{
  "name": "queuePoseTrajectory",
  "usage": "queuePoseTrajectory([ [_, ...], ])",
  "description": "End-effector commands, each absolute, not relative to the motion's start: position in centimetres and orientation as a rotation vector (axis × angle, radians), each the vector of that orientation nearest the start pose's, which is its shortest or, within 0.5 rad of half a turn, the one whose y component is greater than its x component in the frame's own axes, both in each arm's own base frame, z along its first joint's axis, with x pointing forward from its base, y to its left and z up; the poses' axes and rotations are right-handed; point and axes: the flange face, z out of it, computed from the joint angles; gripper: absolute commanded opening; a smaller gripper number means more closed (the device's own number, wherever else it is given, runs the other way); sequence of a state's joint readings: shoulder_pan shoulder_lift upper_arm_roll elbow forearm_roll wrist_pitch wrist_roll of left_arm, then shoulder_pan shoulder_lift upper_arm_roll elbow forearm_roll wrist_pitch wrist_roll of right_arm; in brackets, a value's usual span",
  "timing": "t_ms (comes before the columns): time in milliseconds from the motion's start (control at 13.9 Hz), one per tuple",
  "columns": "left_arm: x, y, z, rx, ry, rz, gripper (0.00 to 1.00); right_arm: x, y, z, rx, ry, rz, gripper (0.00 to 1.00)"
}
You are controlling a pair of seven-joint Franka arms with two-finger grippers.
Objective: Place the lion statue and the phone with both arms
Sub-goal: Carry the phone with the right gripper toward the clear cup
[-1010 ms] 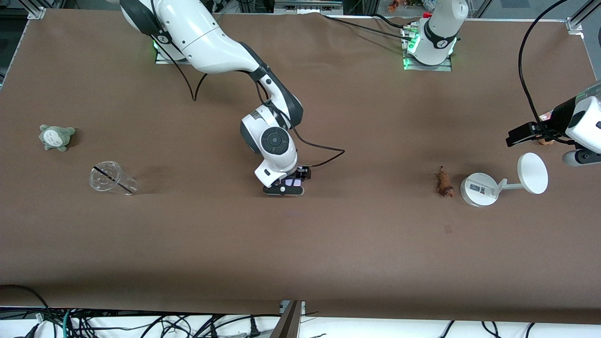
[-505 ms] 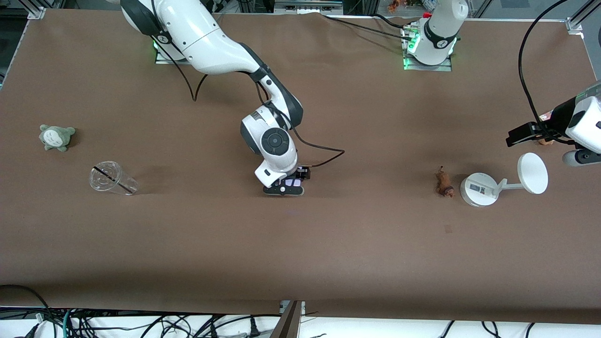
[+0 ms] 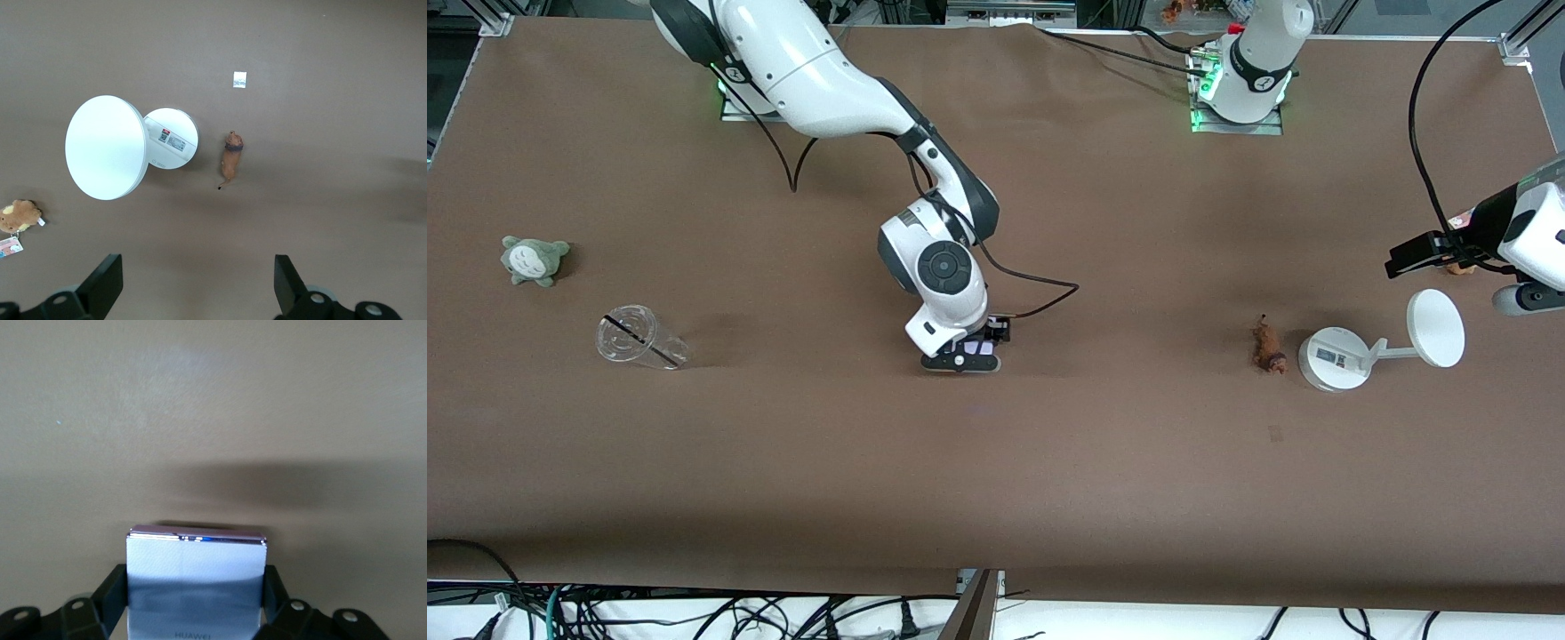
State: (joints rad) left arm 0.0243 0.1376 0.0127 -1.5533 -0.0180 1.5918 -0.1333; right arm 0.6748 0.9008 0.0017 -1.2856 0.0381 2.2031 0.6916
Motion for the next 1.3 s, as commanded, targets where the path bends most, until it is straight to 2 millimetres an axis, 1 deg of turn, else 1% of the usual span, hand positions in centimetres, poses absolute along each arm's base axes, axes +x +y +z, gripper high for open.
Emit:
queuePoseTrajectory([
  [0, 59.6, 1.9, 55.9, -3.167, -0.250, 0.156, 1.00, 58.7, 45.2, 27.4, -3.138, 0.013, 0.064, 0.38],
  [144, 59.6, 2.0, 55.9, -3.167, -0.250, 0.156, 1.00, 58.7, 43.0, 31.5, -3.167, -0.037, 0.094, 0.38],
  [289, 59.6, 2.1, 55.9, -3.167, -0.252, 0.156, 1.00, 58.5, 40.0, 35.0, -3.183, -0.071, 0.081, 0.38],
  [361, 59.6, 2.1, 55.9, -3.167, -0.252, 0.156, 1.00, 58.0, 38.4, 36.4, -3.187, -0.087, 0.077, 0.38],
  [649, 59.5, 2.1, 56.0, -3.167, -0.252, 0.156, 1.00, 57.8, 29.9, 40.7, -3.194, -0.165, 0.062, 0.38],
  [722, 59.5, 2.1, 55.9, -3.167, -0.252, 0.158, 1.00, 57.8, 27.7, 41.3, -3.197, -0.181, 0.077, 0.38],
  [866, 59.5, 2.1, 56.0, -3.167, -0.252, 0.156, 1.00, 58.9, 22.8, 42.2, -3.205, -0.237, 0.122, 0.38],
  [1010, 59.5, 2.1, 56.0, -3.167, -0.252, 0.156, 1.00, 60.0, 18.3, 42.6, -3.160, -0.275, 0.167, 0.38],
  [1082, 59.5, 2.1, 56.0, -3.167, -0.252, 0.156, 1.00, 60.4, 16.2, 42.5, -3.139, -0.286, 0.184, 0.38],
  [1227, 59.5, 2.1, 56.0, -3.167, -0.252, 0.156, 1.00, 60.9, 12.2, 41.8, -3.117, -0.345, 0.201, 0.39],
])
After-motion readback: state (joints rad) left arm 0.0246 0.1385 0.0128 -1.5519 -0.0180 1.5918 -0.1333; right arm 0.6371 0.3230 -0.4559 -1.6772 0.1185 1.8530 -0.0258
